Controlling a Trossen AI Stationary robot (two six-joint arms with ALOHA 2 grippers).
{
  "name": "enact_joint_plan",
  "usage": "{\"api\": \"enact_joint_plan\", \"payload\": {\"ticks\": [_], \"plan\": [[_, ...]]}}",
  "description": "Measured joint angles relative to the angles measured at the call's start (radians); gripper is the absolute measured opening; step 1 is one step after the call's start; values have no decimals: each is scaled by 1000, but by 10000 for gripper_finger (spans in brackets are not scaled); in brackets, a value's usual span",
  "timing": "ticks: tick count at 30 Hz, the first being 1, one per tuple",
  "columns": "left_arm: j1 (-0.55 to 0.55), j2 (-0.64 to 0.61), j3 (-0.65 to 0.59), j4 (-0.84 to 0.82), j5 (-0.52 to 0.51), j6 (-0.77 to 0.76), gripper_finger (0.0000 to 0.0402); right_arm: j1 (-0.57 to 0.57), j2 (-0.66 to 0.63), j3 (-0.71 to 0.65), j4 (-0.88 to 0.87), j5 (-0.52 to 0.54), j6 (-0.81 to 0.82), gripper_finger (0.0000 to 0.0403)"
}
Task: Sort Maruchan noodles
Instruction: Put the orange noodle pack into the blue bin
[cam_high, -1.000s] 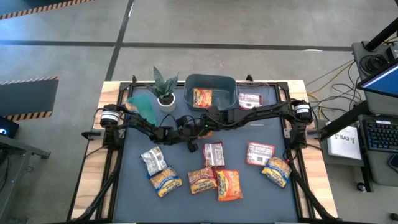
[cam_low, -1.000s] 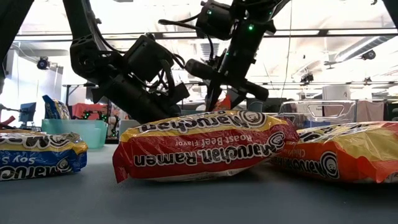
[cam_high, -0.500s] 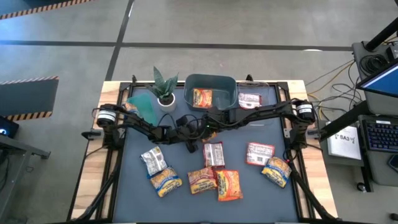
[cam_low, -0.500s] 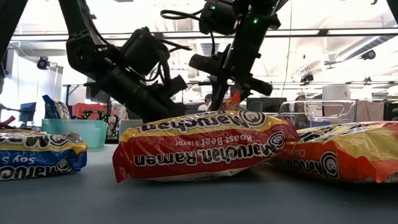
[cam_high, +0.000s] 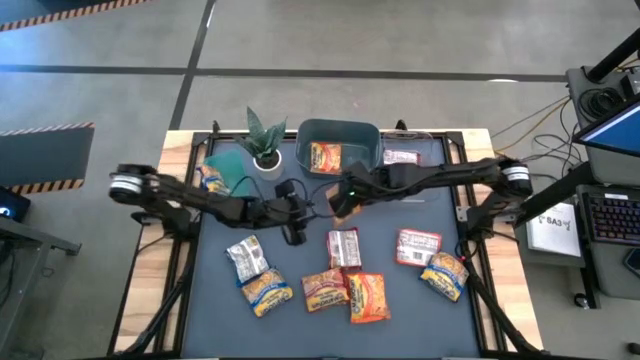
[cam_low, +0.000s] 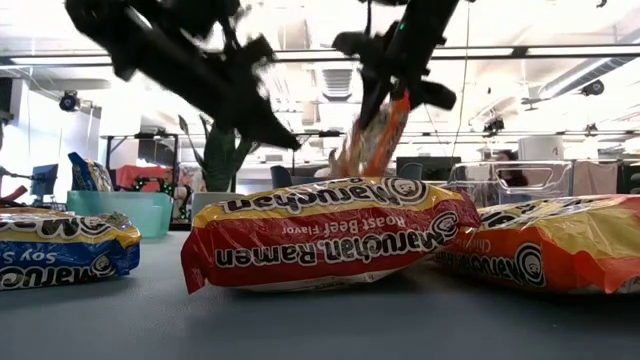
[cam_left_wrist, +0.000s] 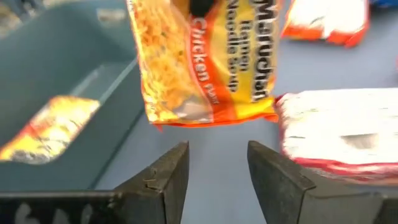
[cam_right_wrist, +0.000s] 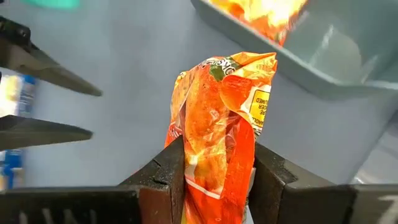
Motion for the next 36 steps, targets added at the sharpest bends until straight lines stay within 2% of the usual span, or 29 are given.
{"api": "enact_joint_plan", "payload": {"ticks": [8, 18, 29, 36], "plan": [[-51, -319, -4, -197, -2, 21, 134, -18, -106, 0, 69, 37, -82, 116], [-81, -575, -107, -202, 1, -28, 118, -86, -130, 0, 197, 26, -167, 116], [-90, -673, -125, -216, 30, -40, 117, -216, -100, 1, 269, -66, -188, 116], [-90, -711, -114, -244, 30, -8, 117, -240, -77, 1, 273, -99, -202, 116]]}}
